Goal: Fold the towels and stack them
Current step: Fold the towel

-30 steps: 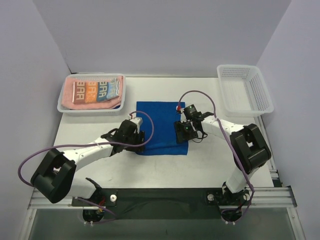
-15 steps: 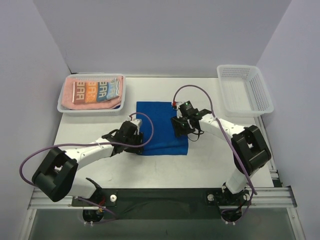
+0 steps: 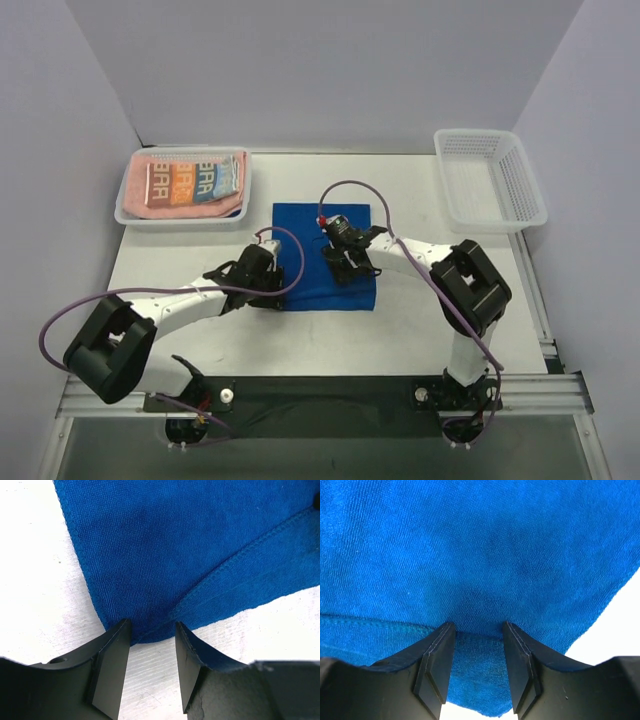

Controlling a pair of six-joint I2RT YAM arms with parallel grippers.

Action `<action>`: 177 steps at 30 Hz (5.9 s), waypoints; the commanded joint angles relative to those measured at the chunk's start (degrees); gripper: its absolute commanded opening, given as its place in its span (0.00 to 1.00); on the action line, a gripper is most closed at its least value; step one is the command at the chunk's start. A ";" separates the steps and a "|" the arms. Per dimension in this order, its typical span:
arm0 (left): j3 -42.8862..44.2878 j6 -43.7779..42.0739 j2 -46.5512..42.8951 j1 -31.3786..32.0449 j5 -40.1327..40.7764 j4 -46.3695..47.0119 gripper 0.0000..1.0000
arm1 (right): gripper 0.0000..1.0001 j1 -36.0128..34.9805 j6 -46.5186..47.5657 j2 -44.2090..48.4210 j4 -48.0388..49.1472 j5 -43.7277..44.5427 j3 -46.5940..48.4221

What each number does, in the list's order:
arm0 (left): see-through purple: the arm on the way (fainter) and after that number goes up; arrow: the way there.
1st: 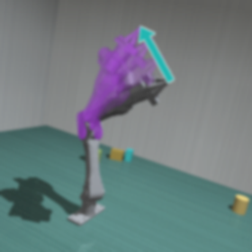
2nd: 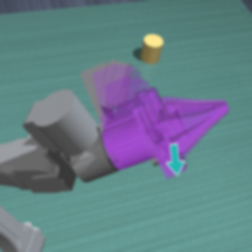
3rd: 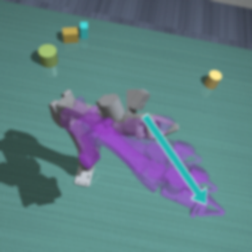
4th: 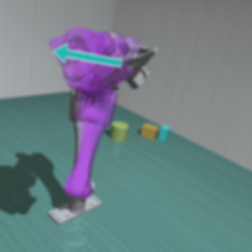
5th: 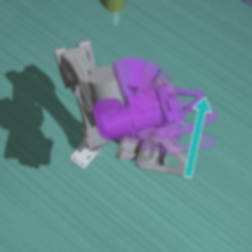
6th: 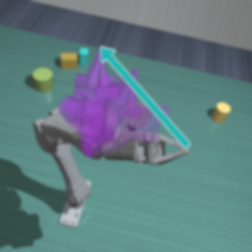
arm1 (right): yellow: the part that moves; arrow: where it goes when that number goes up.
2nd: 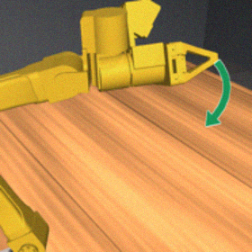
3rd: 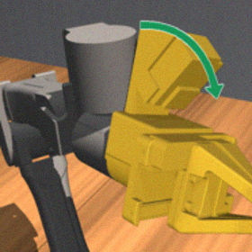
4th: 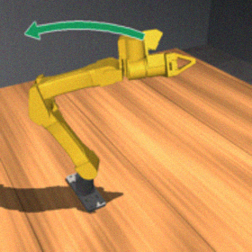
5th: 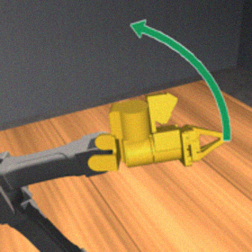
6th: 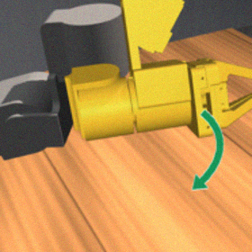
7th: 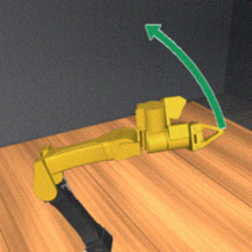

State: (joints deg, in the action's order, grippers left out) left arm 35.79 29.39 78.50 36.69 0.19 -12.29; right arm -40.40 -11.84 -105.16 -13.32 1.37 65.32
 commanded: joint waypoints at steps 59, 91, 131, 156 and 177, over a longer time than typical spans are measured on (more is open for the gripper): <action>-1.43 2.43 -1.24 -0.12 -1.77 1.04 0.45 | 0.24 7.80 2.08 12.79 -0.39 -7.96 -13.11; -2.22 3.31 -1.95 -0.21 -1.07 0.78 0.46 | 0.18 4.46 -8.81 32.56 -1.88 -13.50 -30.24; 2.72 7.26 -4.76 0.84 0.17 -1.15 0.49 | 0.27 -10.84 -6.97 21.75 1.63 -11.30 -22.86; 5.26 6.56 7.02 12.44 -1.42 -0.27 0.33 | 0.19 0.76 -19.01 31.60 2.60 -7.52 -33.67; 2.26 9.55 -17.15 13.51 7.01 -11.62 0.47 | 0.20 3.14 -17.26 38.01 -2.85 -3.56 -29.04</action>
State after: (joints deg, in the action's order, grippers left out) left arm 34.22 38.44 63.92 51.22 2.44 -22.20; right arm -37.43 -31.99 -69.93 -12.67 -4.10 31.46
